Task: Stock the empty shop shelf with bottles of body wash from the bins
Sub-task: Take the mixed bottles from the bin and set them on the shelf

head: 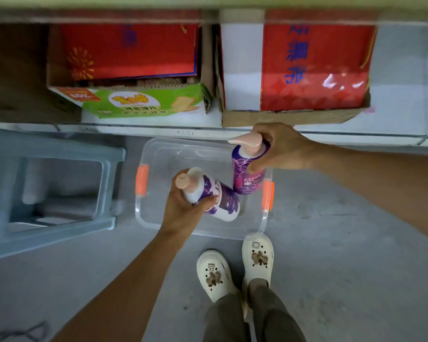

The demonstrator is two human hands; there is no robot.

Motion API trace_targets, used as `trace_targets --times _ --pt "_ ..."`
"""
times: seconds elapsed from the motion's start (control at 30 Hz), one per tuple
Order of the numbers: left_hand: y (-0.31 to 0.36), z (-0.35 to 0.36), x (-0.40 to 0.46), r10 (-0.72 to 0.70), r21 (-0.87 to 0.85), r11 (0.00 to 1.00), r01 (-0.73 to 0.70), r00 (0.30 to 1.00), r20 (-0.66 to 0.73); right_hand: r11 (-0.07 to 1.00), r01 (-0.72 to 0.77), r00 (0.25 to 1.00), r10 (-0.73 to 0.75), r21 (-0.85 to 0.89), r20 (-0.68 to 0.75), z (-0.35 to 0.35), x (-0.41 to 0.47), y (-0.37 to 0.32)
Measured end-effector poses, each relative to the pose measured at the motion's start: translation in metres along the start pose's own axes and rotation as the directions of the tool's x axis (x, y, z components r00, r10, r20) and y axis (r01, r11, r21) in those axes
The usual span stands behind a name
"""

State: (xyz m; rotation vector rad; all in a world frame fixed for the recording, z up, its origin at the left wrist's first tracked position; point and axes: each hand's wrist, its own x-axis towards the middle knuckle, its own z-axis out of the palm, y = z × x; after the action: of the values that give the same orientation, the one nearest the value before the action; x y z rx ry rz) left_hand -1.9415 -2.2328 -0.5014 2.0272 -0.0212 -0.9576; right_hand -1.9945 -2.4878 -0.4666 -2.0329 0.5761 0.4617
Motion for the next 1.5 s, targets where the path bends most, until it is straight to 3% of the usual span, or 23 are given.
trace_targets --times 0.3,0.47,0.7,1.13,1.33,1.5 --pt "0.149 -0.076 -0.104 0.080 -0.237 0.967 -0.093 0.995 -0.065 0.931 -0.004 0.996 0.035 0.364 -0.077 -0.081 -0.101 -0.132" --pt "0.238 -0.100 -0.178 0.184 -0.286 0.942 -0.177 0.983 -0.001 0.876 0.068 0.992 -0.011 0.477 -0.122 -0.121 -0.175 -0.208" --pt "0.340 -0.128 -0.274 0.262 -0.338 0.906 -0.256 0.965 -0.029 0.784 0.229 0.946 -0.038 0.578 -0.322 -0.172 -0.275 -0.299" --pt "0.488 -0.135 -0.407 0.532 -0.396 0.790 -0.468 0.845 0.062 0.745 0.503 0.770 -0.155 0.438 -0.619 -0.278 -0.435 -0.377" --pt "0.561 -0.095 -0.440 0.612 -0.435 0.733 -0.523 0.786 0.084 0.754 0.538 0.683 -0.126 0.378 -0.720 -0.363 -0.489 -0.368" --pt "0.622 -0.040 -0.456 0.610 -0.519 0.702 -0.489 0.788 0.083 0.765 0.564 0.621 -0.145 0.311 -0.770 -0.445 -0.523 -0.349"
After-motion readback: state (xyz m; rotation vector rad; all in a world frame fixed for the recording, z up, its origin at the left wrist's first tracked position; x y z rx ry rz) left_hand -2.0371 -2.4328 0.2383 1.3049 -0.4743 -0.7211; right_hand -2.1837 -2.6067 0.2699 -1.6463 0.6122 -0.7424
